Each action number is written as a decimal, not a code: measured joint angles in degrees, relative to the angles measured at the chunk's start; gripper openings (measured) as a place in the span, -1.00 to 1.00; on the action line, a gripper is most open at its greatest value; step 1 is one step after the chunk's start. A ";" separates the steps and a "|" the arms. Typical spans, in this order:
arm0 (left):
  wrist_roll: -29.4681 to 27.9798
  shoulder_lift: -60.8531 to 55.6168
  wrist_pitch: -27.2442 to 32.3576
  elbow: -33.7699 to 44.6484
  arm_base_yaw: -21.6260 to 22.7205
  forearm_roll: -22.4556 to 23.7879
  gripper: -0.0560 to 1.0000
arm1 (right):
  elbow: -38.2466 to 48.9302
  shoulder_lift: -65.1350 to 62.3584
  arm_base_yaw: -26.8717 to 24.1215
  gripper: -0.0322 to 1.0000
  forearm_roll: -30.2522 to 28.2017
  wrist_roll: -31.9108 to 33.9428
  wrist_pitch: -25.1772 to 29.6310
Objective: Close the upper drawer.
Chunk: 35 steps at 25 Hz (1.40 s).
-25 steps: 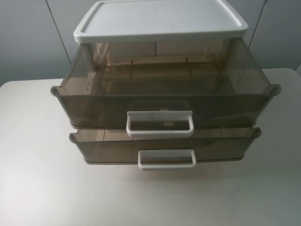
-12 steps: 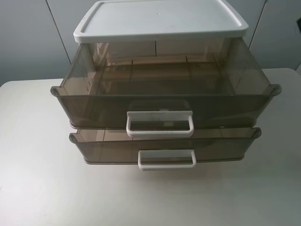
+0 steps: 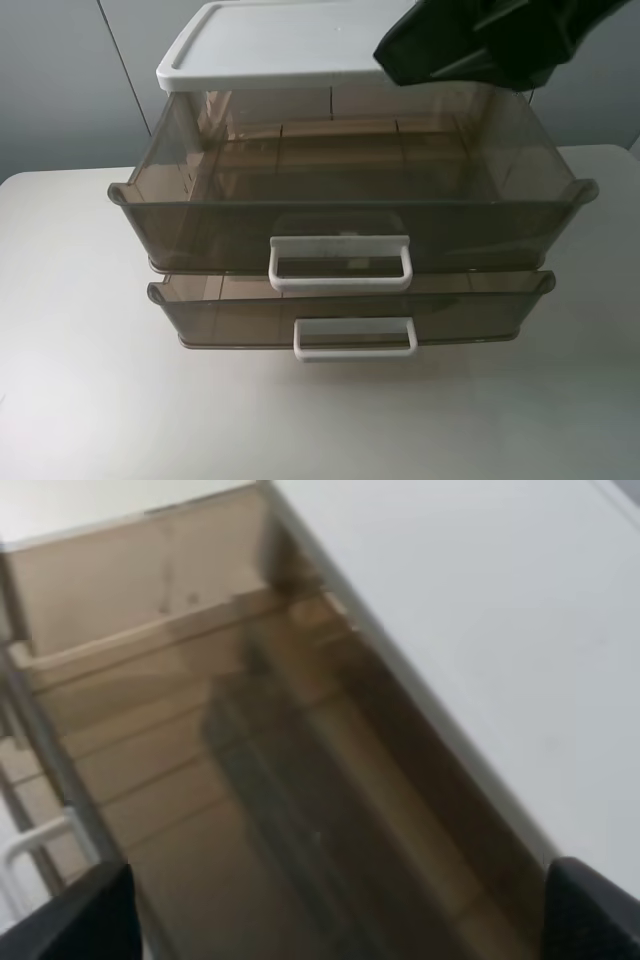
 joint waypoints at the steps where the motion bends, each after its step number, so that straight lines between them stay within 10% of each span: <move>1: 0.00 0.00 0.00 0.00 0.00 0.00 0.51 | -0.05 0.87 1.40 0.24 1.12 -0.24 -0.04; 16: 0.00 0.00 0.00 0.00 0.00 0.00 0.51 | -0.14 9.93 3.12 0.24 28.78 -17.18 5.08; 24: 0.00 0.00 0.00 0.00 0.00 0.00 0.51 | -0.14 17.24 3.12 0.24 25.92 -18.13 11.50; 35: 0.00 0.00 0.00 0.00 0.00 0.00 0.51 | -0.14 20.44 3.31 0.24 7.01 -12.88 7.73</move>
